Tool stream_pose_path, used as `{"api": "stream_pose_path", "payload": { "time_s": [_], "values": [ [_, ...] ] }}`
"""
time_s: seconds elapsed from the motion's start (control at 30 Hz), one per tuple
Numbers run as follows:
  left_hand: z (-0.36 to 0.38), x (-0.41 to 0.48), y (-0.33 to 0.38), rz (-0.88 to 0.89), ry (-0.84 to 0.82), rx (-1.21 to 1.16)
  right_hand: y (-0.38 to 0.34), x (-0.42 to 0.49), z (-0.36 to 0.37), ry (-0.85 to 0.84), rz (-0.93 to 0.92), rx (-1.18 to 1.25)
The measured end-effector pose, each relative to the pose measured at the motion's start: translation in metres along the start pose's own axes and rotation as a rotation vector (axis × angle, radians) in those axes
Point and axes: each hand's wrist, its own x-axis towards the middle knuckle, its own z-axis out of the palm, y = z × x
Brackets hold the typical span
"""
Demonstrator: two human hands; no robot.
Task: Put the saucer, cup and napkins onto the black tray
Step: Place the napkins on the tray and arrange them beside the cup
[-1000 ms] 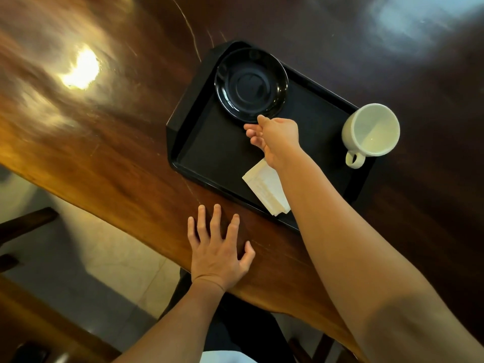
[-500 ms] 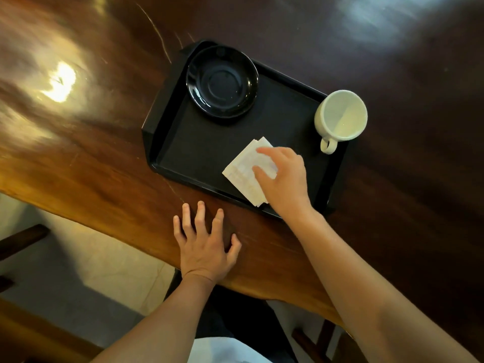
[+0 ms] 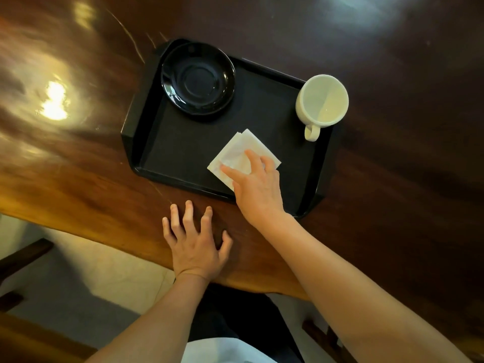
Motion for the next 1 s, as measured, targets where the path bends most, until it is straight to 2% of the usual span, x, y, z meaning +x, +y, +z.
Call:
{"api": "stream_pose_path", "payload": {
  "time_s": [0.23,0.57,1.0],
  "values": [
    [0.001,0.000,0.000,-0.005,0.001,-0.002,0.005,0.003,0.004,0.040,-0.018,-0.037],
    [0.003,0.000,0.000,-0.007,0.006,-0.002,0.015,0.041,-0.012,0.089,0.058,-0.010],
    [0.003,-0.001,0.000,-0.005,0.010,-0.017,0.018,0.035,-0.002,0.089,0.046,-0.032]
  ]
}}
